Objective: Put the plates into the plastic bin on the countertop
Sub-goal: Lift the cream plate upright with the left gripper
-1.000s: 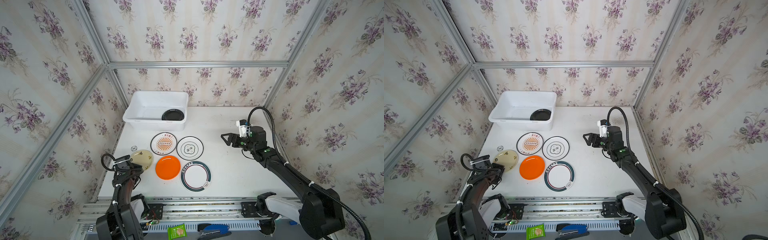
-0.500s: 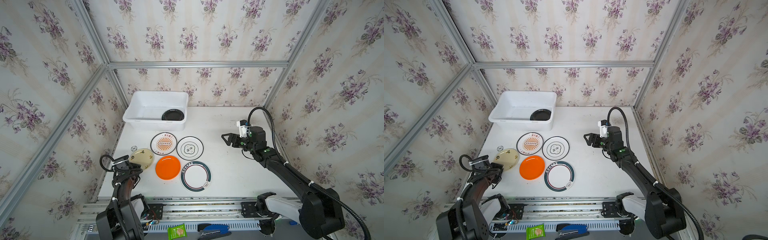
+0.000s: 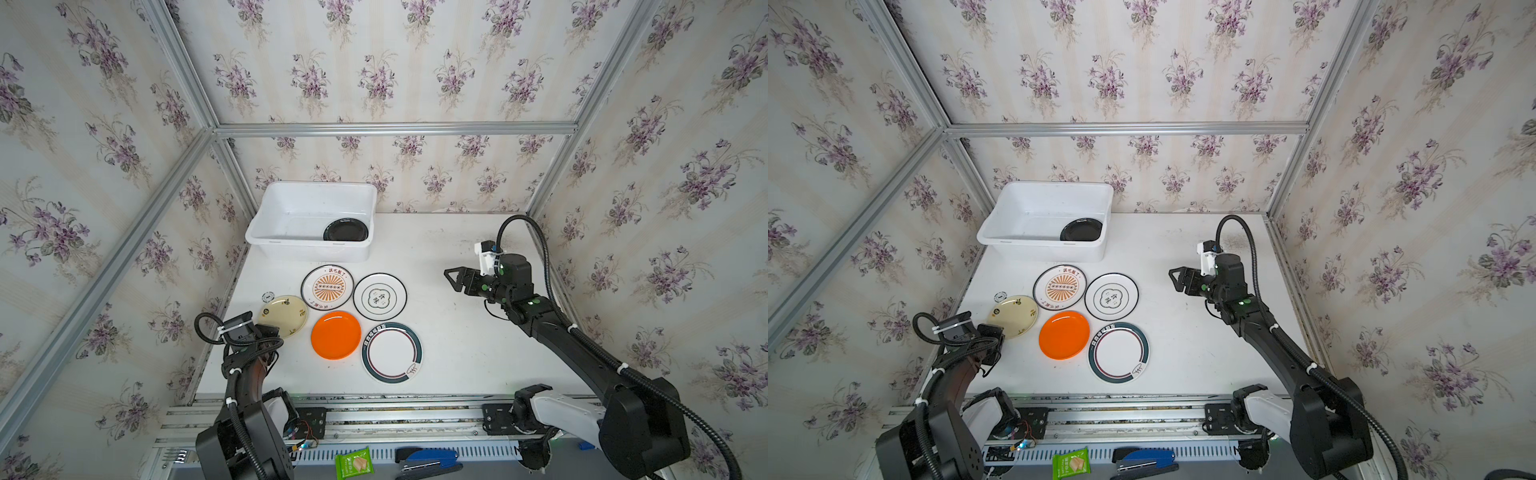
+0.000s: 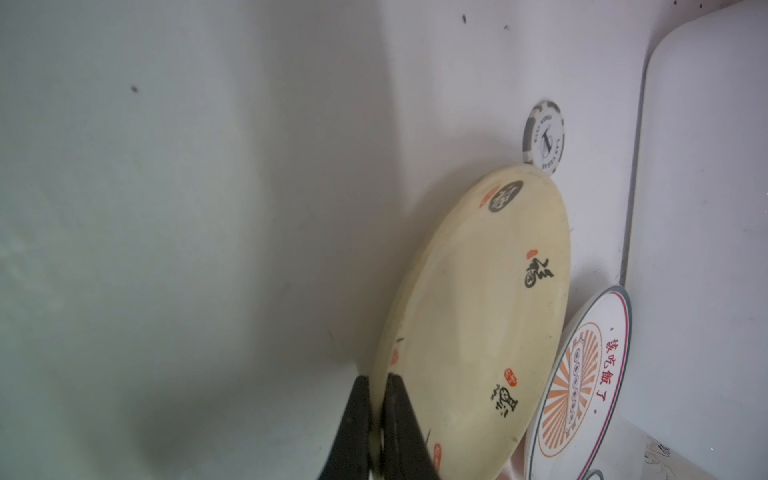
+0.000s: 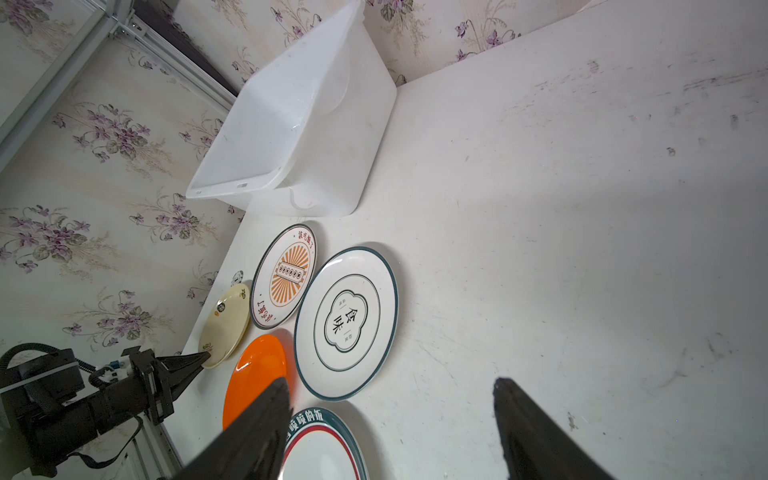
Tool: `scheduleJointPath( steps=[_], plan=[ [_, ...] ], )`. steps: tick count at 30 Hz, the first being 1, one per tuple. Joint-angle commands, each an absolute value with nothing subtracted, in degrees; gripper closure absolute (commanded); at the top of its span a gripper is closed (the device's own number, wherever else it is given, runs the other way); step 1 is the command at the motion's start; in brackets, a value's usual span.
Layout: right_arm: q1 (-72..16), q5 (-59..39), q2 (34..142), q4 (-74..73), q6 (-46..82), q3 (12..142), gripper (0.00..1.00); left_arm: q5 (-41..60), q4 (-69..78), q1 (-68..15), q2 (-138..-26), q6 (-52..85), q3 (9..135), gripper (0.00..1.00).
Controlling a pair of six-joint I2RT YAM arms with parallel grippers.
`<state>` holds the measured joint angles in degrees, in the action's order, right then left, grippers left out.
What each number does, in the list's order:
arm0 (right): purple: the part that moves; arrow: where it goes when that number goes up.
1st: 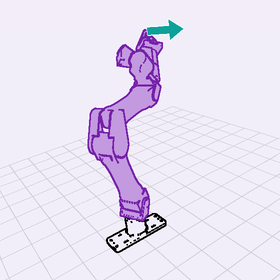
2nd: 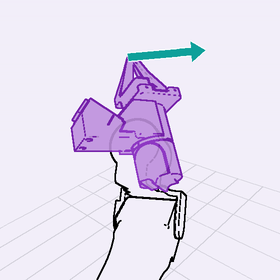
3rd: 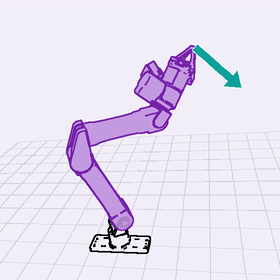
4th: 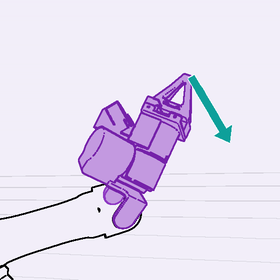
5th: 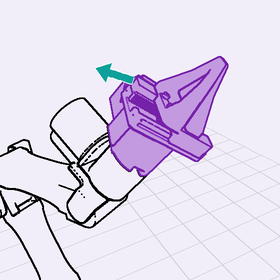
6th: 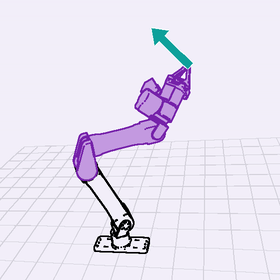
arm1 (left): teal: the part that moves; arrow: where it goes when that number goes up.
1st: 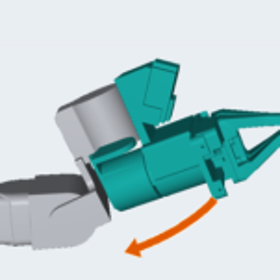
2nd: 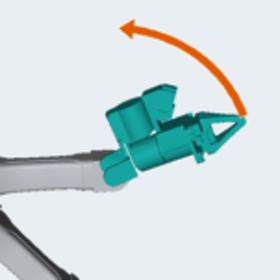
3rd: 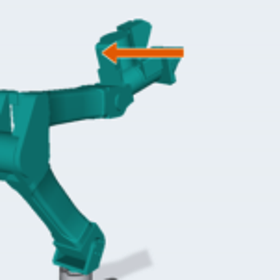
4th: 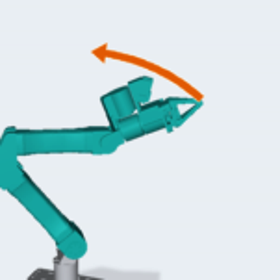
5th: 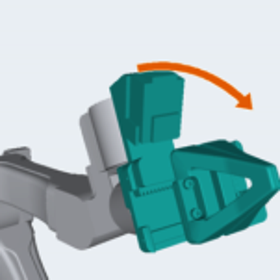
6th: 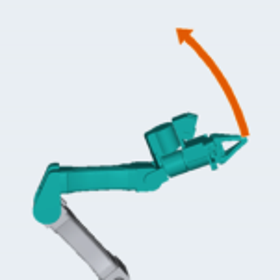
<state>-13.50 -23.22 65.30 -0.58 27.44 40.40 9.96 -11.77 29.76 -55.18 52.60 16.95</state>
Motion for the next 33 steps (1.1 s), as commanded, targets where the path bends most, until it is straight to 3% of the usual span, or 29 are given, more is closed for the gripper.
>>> scheduleJointPath(
  steps=[1,33],
  plan=[
    [-13.54,-22.14,64.67,-1.36,27.36,40.61,0.20,9.21,-16.73,29.97,-54.22,53.23,16.59,0.99],
    [-13.54,-25.55,67.21,-1.82,31.10,41.85,0.20,20.47,-18.41,30.03,-34.24,57.04,12.85,1.00]
  ],
)
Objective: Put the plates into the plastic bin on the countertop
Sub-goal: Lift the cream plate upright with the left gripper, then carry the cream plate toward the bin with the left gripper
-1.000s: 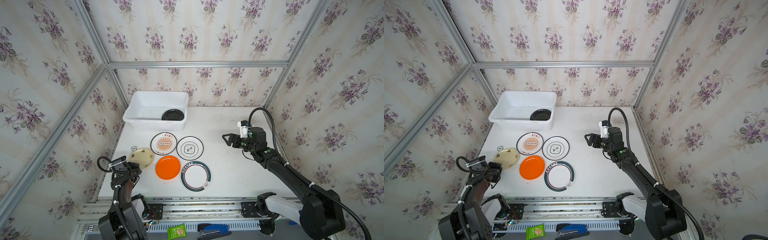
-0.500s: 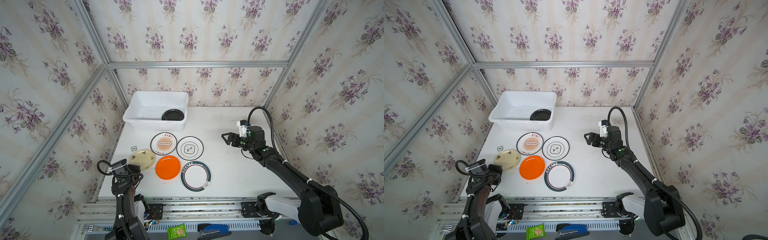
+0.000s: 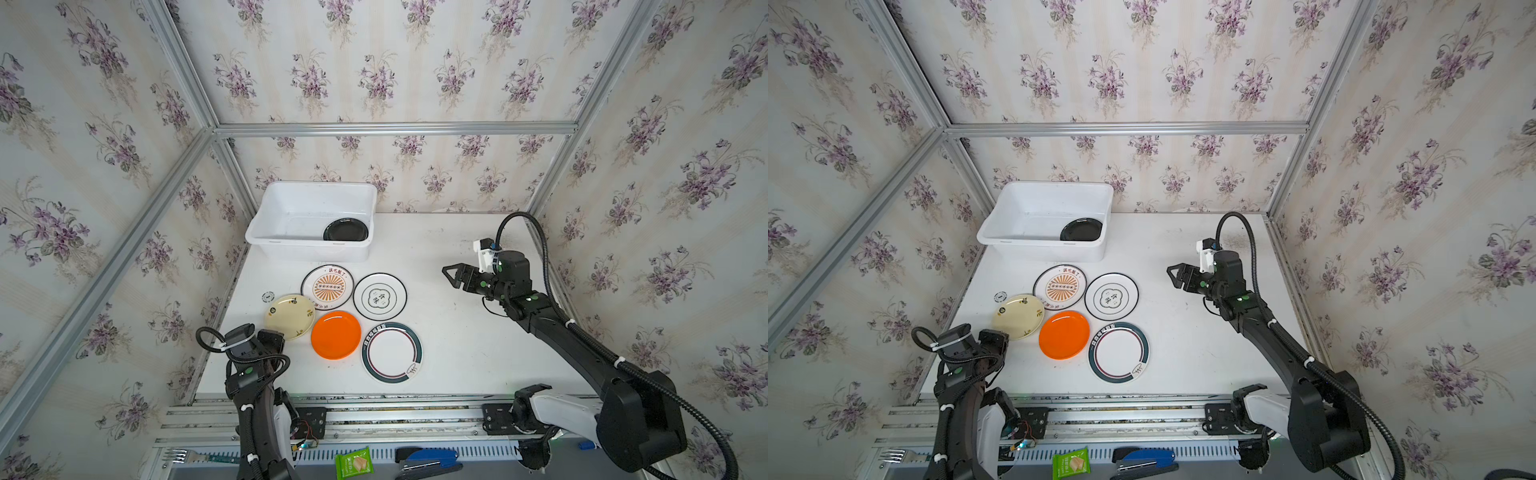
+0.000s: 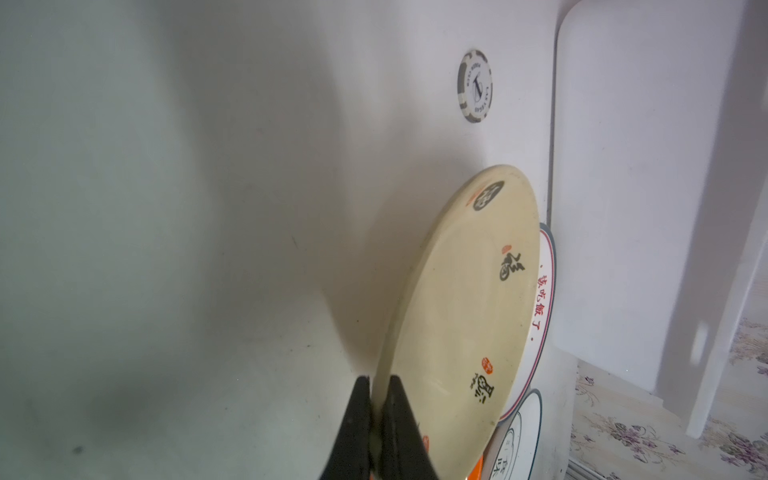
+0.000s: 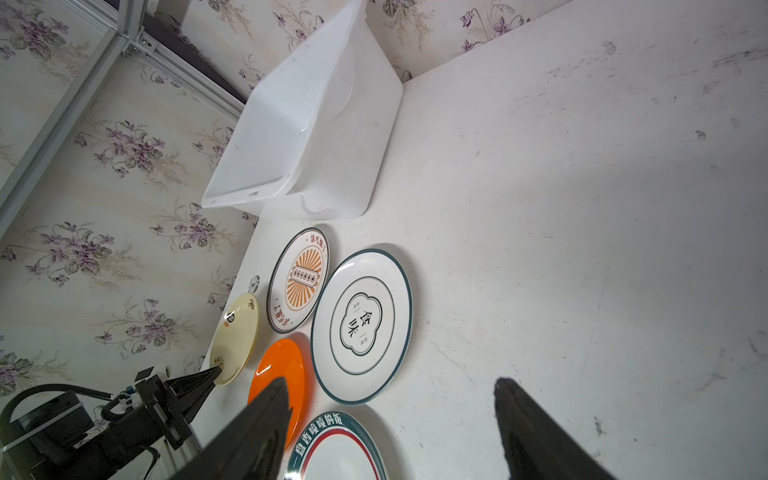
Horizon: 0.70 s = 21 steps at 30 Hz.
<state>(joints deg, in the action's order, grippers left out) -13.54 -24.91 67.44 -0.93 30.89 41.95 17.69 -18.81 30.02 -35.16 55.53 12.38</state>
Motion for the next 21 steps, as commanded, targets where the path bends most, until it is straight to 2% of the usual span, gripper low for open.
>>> scheduleJointPath(
  steps=[1,11,21],
  plan=[
    [-13.54,-25.71,67.24,-2.13,31.24,41.75,0.20,21.21,-18.56,30.06,-33.42,57.32,13.21,1.00],
    [-13.54,-26.80,69.51,-5.12,33.17,44.83,0.20,18.14,-24.05,26.97,-27.85,56.06,24.62,1.00],
    [-13.54,-28.84,72.39,-7.69,35.63,47.94,0.21,7.61,-23.72,12.92,-38.21,53.45,39.48,1.00]
  ],
)
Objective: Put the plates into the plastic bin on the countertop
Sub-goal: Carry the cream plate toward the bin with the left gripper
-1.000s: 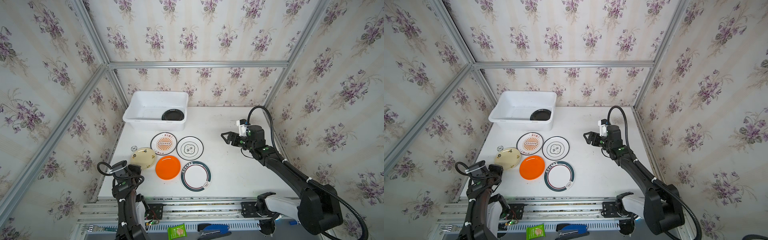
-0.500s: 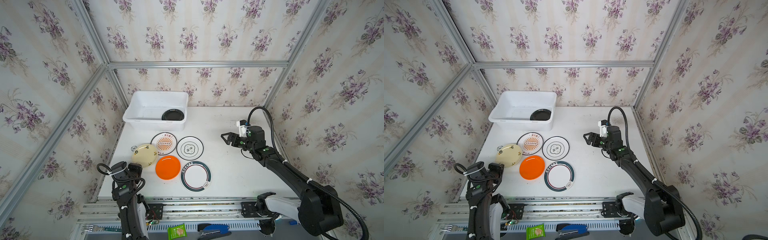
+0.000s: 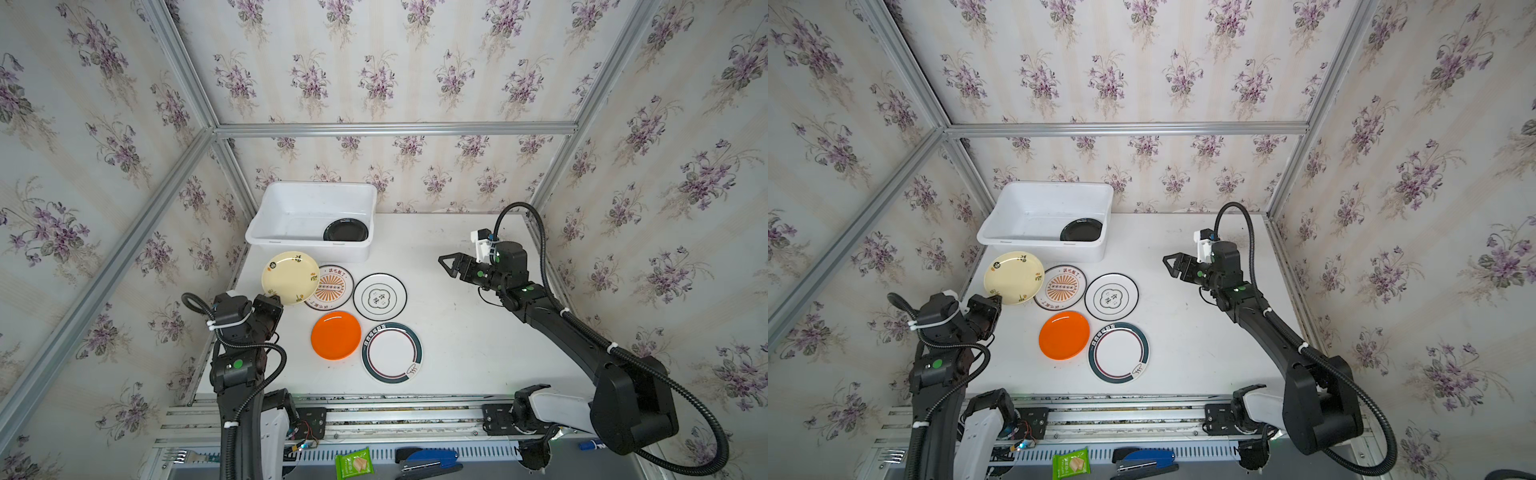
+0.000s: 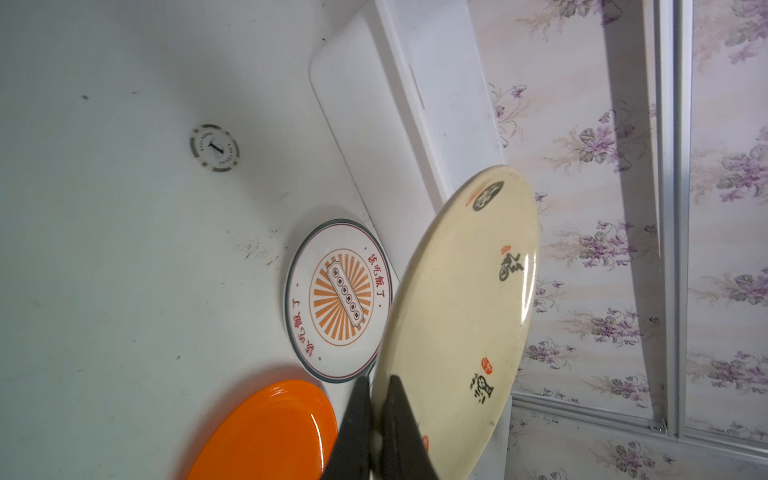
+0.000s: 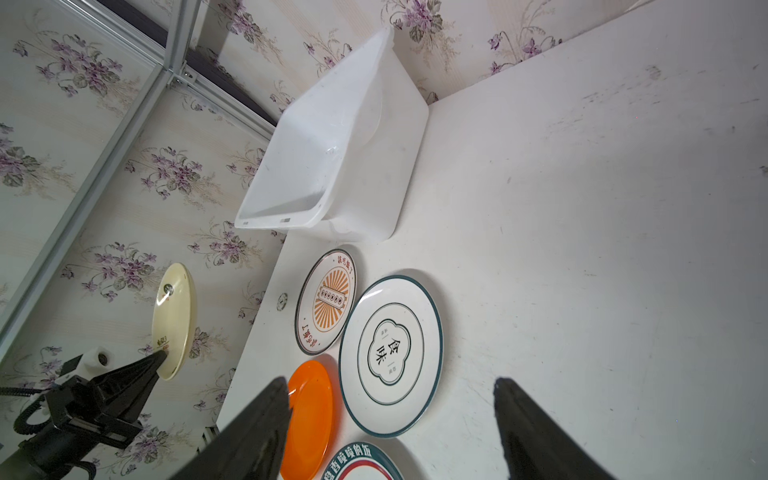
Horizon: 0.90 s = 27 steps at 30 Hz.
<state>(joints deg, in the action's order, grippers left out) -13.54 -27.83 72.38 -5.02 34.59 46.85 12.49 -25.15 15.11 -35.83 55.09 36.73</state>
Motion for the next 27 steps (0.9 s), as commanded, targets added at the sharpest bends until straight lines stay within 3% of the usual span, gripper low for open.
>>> scheduleJointPath(
  steps=[1,15,27],
  plan=[
    [-13.54,-28.58,72.19,-7.81,35.73,47.77,0.21,7.17,-23.30,12.02,-40.07,53.01,40.99,1.00],
    [-13.54,-28.72,73.54,-6.06,35.25,49.92,0.21,2.22,-13.36,3.20,-67.43,49.86,58.71,1.00],
    [-13.54,-23.74,72.57,1.49,29.78,52.42,0.21,-2.81,-14.71,0.69,-92.49,39.29,81.23,1.00]
  ],
)
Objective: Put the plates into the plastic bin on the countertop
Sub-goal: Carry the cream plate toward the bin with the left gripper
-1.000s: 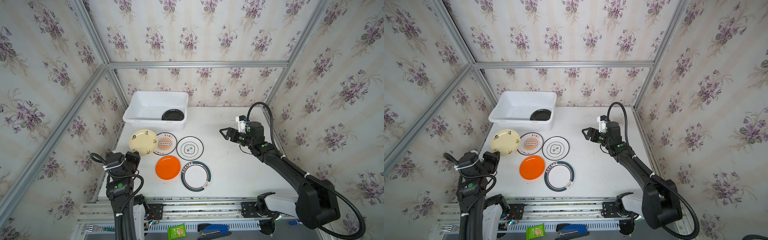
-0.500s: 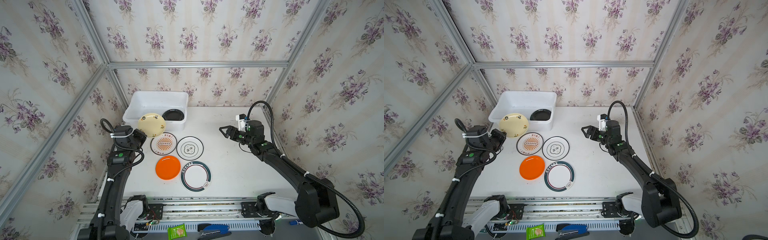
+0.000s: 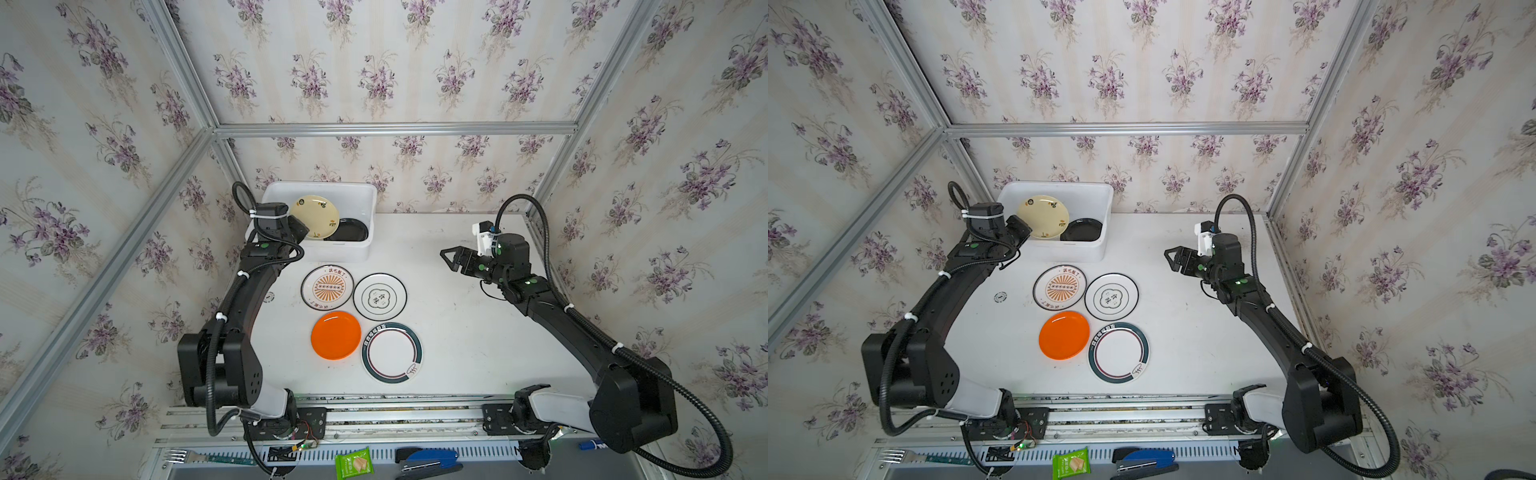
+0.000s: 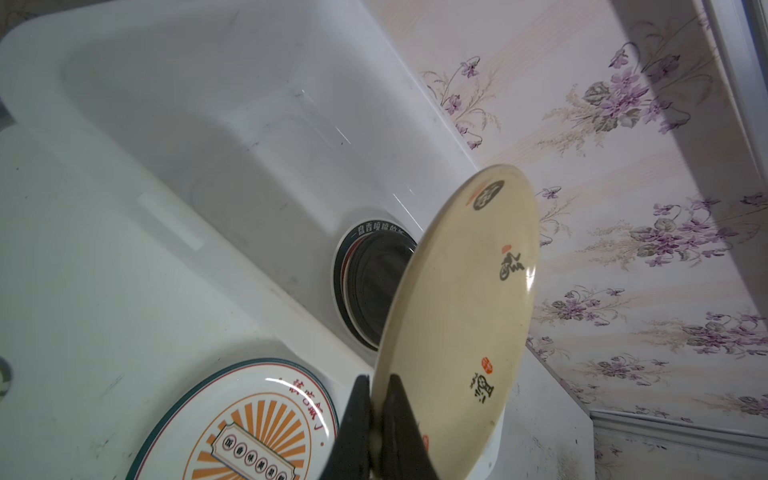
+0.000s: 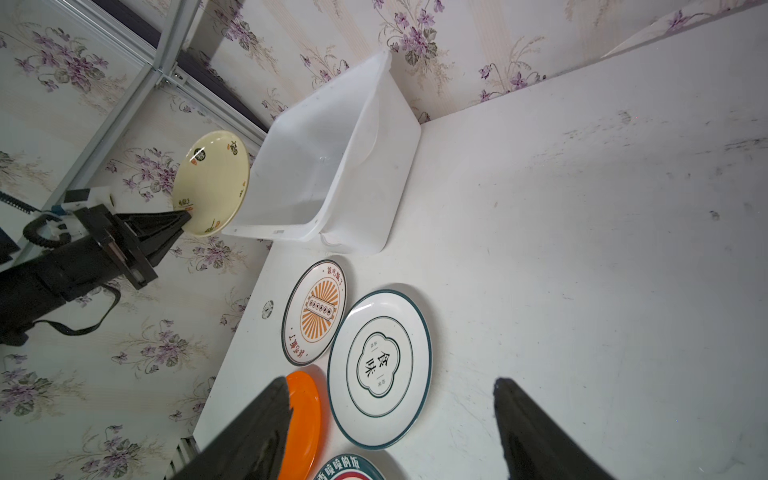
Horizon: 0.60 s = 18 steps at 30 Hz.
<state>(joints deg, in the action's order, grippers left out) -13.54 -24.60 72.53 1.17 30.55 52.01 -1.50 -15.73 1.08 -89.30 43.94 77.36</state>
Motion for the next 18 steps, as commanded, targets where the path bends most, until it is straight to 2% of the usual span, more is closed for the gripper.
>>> scheduleJointPath(
  steps=[1,7,18],
  plan=[
    [-13.54,-23.69,72.71,1.71,30.03,52.46,0.21,-2.89,-16.16,0.39,-94.15,38.00,83.64,1.00],
    [-13.58,-22.26,72.18,3.51,30.49,51.95,0.22,-2.87,-27.08,-0.99,-106.25,29.99,99.86,1.00],
    [-13.62,-20.55,72.16,4.47,30.50,51.59,0.22,-0.44,-33.16,-3.33,-116.66,24.18,107.82,1.00]
  ],
)
